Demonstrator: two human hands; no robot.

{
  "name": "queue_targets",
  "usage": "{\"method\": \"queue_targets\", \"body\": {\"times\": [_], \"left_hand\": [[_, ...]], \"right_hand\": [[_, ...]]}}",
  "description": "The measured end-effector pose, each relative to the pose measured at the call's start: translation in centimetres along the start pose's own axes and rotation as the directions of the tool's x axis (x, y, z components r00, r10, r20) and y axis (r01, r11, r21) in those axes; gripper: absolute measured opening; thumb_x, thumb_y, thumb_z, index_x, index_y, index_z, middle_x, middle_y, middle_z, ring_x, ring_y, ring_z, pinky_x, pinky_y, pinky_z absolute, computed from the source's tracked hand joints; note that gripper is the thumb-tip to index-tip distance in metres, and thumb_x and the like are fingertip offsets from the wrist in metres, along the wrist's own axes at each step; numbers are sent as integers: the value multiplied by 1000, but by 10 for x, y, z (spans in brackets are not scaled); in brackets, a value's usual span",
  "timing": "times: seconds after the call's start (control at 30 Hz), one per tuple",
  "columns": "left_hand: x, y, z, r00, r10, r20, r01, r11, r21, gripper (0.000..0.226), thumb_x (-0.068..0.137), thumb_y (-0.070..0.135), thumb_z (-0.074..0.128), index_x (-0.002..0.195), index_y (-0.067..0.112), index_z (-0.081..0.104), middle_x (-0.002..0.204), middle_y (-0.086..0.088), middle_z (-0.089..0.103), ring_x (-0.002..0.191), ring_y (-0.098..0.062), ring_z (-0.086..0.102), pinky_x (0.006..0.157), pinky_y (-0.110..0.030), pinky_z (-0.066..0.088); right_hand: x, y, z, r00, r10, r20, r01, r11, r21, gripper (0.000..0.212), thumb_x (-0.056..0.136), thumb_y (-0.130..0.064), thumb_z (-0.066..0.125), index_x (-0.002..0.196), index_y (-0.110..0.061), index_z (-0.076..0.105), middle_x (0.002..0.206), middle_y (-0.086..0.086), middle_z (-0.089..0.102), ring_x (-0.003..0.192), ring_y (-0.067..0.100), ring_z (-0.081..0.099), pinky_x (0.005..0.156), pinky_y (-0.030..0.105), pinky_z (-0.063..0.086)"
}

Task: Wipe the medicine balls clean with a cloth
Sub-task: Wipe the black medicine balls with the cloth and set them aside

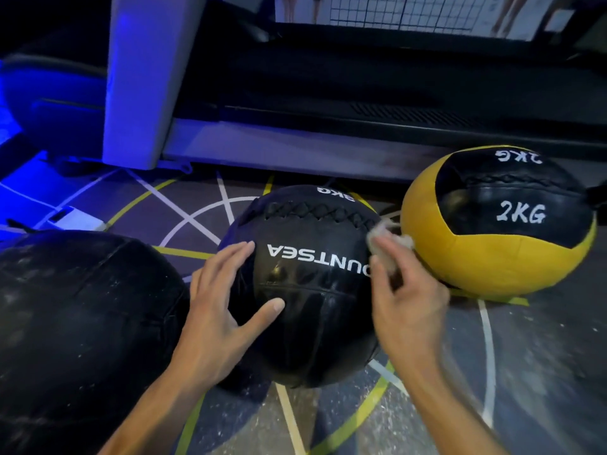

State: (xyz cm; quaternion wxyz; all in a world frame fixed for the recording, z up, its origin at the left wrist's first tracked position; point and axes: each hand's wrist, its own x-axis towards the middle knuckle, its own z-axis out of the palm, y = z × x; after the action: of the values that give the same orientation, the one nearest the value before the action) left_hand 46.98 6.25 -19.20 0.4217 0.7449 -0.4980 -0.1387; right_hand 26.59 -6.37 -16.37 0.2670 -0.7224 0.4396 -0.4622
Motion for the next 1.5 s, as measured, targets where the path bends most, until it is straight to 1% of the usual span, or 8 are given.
{"method": "queue_targets", "body": {"times": [0.17, 0.37, 0.57, 0.8, 0.97, 1.27, 1.37, 1.5], "left_hand": [[-11, 2, 3, 998, 52, -38, -50, 997, 53, 80, 78, 68, 66, 150, 40, 43, 151, 24, 37, 142, -7, 33, 118, -33, 26], [-18, 5, 8, 998, 46, -31, -45, 999, 31, 79, 79, 70, 66, 149, 42, 43, 153, 25, 35, 143, -10, 30, 117, -36, 27], [-23, 0, 6, 998, 47, -40, -46, 998, 33, 80, 76, 70, 67, 147, 43, 44, 151, 25, 36, 141, -9, 31, 113, -29, 25], [-30, -2, 1, 998, 40, -39, -40, 999, 20, 78, 74, 72, 67, 144, 48, 43, 149, 28, 36, 140, -10, 32, 111, -29, 28], [-32, -4, 0, 998, 47, -38, -46, 999, 7, 77, 72, 71, 68, 142, 48, 44, 147, 31, 35, 139, -6, 31, 106, -20, 28], [-32, 1, 7, 997, 73, -37, -74, 997, -21, 77, 76, 67, 72, 144, 40, 48, 150, 24, 37, 141, -9, 30, 114, -11, 21], [-29, 2, 13, 994, 94, -48, -95, 995, -27, 74, 77, 66, 73, 143, 42, 48, 150, 24, 37, 141, -11, 31, 116, -14, 20], [-31, -7, 12, 991, 117, -69, -118, 993, -16, 66, 78, 75, 68, 134, 54, 41, 149, 29, 32, 141, -8, 29, 115, -33, 29]], "right_hand": [[-7, -11, 18, 716, -586, 379, 663, 741, -107, 38, 100, -1, 57, 137, -12, 64, 144, 3, 60, 139, 11, 50, 117, 34, 40], [37, 32, -27, 999, -4, -43, -3, 988, -155, 32, 94, -4, 67, 124, -16, 73, 77, -26, 63, 61, -6, 55, 53, 13, 43], [-1, 9, -11, 860, -443, 253, 486, 863, -141, 45, 89, 8, 68, 131, -9, 68, 141, 1, 62, 136, 10, 53, 110, 30, 48], [38, 58, -55, 968, -157, 194, 223, 895, -387, 34, 86, 5, 73, 115, -12, 76, 94, 10, 79, 66, 7, 57, 55, 4, 39], [9, 41, -53, 946, -251, 205, 303, 909, -286, 39, 77, 8, 81, 113, -6, 77, 108, 8, 78, 91, 1, 68, 86, 18, 54], [46, 11, -37, 992, -83, 98, 102, 973, -207, 33, 98, -7, 63, 130, -15, 69, 85, -7, 72, 73, -17, 61, 69, 1, 46], [10, -28, 17, 888, -339, 311, 394, 909, -135, 41, 96, -2, 47, 132, -8, 66, 141, 7, 61, 135, 19, 55, 112, 46, 46], [5, -46, 24, 498, -592, 634, 773, 634, -16, 51, 88, -10, 52, 138, -19, 59, 145, 3, 59, 138, 17, 51, 120, 33, 34]]}}
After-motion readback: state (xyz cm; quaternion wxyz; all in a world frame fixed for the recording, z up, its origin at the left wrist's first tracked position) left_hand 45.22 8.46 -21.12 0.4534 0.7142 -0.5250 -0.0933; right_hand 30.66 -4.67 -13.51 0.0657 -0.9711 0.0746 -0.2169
